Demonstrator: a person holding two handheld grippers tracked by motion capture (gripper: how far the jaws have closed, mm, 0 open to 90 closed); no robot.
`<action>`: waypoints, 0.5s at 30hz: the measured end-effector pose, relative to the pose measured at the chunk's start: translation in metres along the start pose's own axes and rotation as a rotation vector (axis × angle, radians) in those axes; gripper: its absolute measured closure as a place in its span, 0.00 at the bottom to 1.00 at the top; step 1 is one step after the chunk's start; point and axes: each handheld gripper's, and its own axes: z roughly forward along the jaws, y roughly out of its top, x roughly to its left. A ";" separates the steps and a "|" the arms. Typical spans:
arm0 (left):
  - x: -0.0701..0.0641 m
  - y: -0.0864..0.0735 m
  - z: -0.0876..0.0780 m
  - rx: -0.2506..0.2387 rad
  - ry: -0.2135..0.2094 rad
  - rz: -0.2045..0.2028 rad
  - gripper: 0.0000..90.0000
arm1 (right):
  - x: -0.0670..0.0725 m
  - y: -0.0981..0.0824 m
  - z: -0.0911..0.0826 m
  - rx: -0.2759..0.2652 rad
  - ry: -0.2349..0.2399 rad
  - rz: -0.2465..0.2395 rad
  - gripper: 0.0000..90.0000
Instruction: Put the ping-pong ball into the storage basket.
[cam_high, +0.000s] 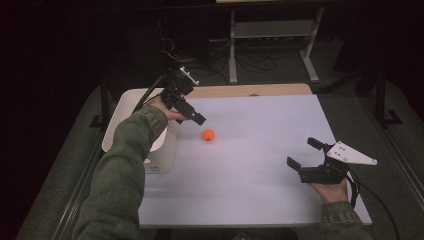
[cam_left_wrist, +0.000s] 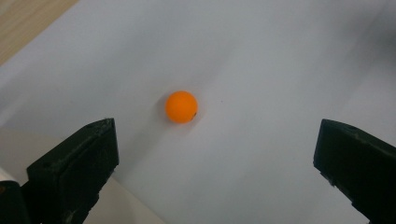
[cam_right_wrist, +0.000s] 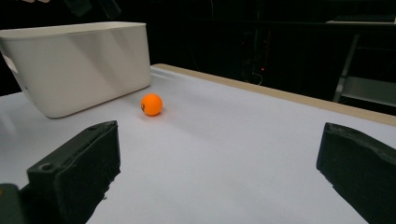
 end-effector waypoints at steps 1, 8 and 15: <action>0.000 0.001 0.002 0.006 -0.004 0.003 0.00 | 0.000 0.000 0.000 0.001 0.002 0.001 0.00; 0.005 0.010 0.021 0.054 -0.025 -0.004 0.00 | 0.000 0.000 -0.001 -0.003 0.007 0.005 0.00; 0.004 0.017 0.034 0.072 -0.032 -0.002 0.00 | 0.001 0.000 0.000 0.000 0.021 0.004 0.00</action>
